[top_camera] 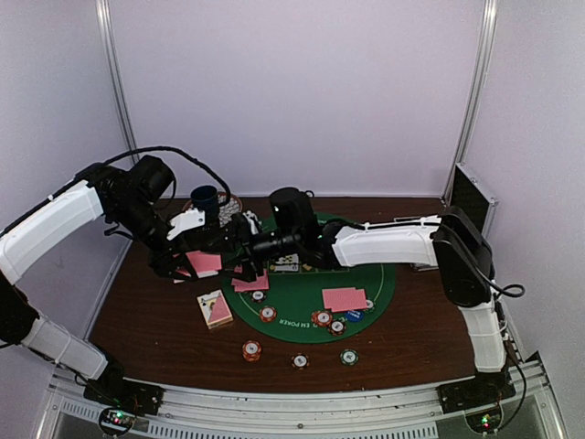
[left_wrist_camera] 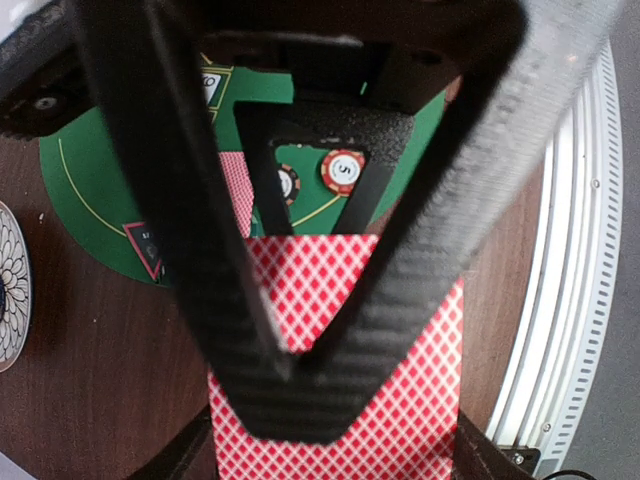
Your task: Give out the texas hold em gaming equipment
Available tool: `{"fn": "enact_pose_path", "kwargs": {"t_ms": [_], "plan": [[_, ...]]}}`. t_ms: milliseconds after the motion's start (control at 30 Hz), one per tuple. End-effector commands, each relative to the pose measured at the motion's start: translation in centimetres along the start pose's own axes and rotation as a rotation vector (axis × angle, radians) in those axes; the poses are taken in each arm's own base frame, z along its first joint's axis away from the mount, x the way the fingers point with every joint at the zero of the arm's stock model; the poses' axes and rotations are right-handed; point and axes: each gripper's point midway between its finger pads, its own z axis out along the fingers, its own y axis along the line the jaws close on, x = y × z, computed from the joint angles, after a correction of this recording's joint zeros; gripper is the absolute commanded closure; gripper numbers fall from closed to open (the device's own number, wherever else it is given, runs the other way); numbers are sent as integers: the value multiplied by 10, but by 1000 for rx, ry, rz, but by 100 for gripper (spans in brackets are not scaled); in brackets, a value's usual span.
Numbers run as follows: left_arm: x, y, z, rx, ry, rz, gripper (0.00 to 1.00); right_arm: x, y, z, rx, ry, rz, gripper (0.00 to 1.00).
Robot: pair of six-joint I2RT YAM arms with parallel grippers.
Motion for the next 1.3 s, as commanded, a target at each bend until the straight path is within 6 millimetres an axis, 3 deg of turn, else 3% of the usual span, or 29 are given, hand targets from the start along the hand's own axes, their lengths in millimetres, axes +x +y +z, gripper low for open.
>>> {"fn": "enact_pose_path", "kwargs": {"t_ms": [0,267,467,933,1267], "plan": [[-14,2,-12,-20,-59,19,100,1,10,11,-15,20,-25,23],[-13,2,-11,-22,-57,21,100,4,2,30,-11,53,-13,24],[-13,1,-12,-24,-57,23,100,6,-2,31,1,65,-12,26],[-14,1,-13,-24,-63,24,100,4,-18,-4,64,38,-11,32],[-12,0,-13,-26,-59,24,100,7,12,-15,26,32,-54,39]]}}
